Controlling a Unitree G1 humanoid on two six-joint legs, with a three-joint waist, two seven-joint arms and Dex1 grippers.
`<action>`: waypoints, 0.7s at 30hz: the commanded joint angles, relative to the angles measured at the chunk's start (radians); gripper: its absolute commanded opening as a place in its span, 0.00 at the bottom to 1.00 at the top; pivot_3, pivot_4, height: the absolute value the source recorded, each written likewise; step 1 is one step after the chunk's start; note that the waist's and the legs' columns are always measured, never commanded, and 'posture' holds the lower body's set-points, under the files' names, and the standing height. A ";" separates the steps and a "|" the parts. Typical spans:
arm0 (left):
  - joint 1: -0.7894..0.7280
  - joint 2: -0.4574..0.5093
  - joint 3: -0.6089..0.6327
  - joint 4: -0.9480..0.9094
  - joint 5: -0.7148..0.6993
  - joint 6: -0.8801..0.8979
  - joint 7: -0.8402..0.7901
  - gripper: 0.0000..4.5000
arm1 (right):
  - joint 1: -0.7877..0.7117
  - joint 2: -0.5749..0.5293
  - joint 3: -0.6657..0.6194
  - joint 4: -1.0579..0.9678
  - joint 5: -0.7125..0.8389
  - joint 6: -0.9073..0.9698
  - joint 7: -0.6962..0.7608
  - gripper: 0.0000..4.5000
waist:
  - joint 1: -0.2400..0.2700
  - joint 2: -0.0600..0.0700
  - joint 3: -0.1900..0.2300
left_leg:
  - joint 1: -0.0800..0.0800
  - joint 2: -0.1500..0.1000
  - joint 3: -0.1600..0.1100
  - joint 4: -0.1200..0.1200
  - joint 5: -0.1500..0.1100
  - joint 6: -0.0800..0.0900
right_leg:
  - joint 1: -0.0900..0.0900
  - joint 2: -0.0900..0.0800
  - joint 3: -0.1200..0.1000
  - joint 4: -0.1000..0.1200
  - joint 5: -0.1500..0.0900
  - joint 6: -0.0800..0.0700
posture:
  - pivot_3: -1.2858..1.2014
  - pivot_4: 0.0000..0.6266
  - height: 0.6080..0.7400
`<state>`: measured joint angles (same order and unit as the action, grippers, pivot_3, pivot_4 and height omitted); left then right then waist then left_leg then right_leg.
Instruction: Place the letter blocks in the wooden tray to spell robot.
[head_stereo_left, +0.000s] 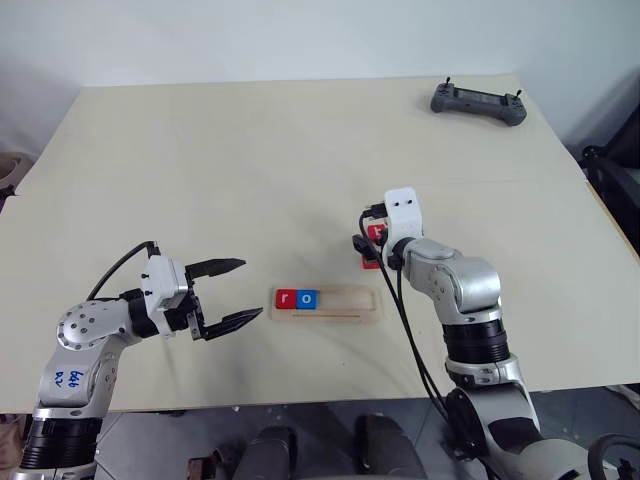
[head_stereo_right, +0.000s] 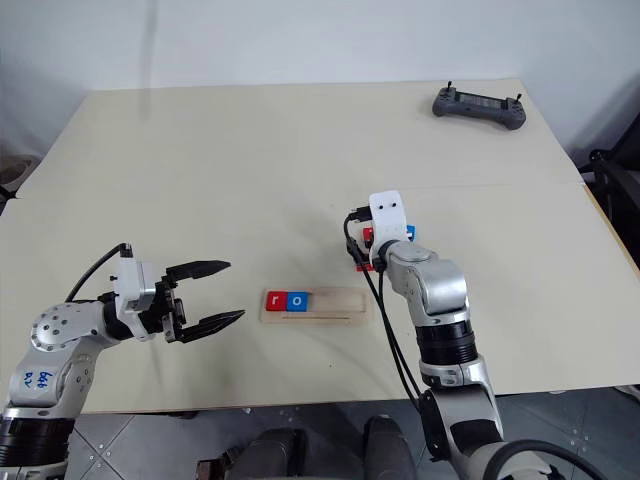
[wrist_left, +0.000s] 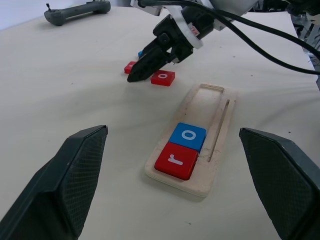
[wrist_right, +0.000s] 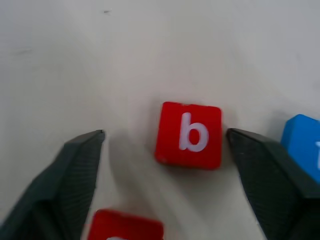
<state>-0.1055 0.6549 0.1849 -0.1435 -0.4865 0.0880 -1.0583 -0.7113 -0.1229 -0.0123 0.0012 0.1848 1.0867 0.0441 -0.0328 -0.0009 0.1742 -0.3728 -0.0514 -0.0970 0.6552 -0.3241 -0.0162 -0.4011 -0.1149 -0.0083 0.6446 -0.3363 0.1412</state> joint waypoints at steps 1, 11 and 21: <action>0.006 0.001 0.015 -0.028 -0.019 -0.003 0.002 1.00 | -0.009 0.018 -0.017 0.019 -0.005 -0.009 -0.009 0.64 | -0.001 0.000 0.000 | 0.000 0.000 0.000 0.000 0.000 0.000 | 0.000 0.000 0.000 0.000 0.000 0.000 | 0.52 0.24 1.00; -0.006 -0.004 0.002 -0.015 -0.016 -0.005 -0.006 1.00 | -0.008 0.017 -0.006 -0.041 0.011 -0.026 0.034 0.33 | -0.010 0.000 0.000 | 0.000 0.001 0.000 -0.001 0.000 0.000 | 0.000 0.000 0.000 0.000 0.000 0.000 | 0.52 0.24 1.00; -0.058 -0.020 -0.030 0.045 -0.011 -0.011 -0.046 1.00 | 0.098 -0.159 -0.073 -0.414 0.058 0.209 0.112 0.33 | 0.008 0.000 0.000 | -0.001 -0.001 0.000 -0.002 0.000 0.000 | -0.001 -0.001 0.001 -0.001 0.000 0.000 | 0.52 0.24 1.00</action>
<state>-0.1514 0.6398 0.1582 -0.1029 -0.4866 0.0880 -1.0906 -0.6303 -0.2552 -0.0424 -0.3305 0.2344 1.2455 0.1556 -0.0244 -0.0005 0.1744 -0.3736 -0.0520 -0.0972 0.6535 -0.3241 -0.0160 -0.4020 -0.1156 -0.0076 0.6437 -0.3363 0.1412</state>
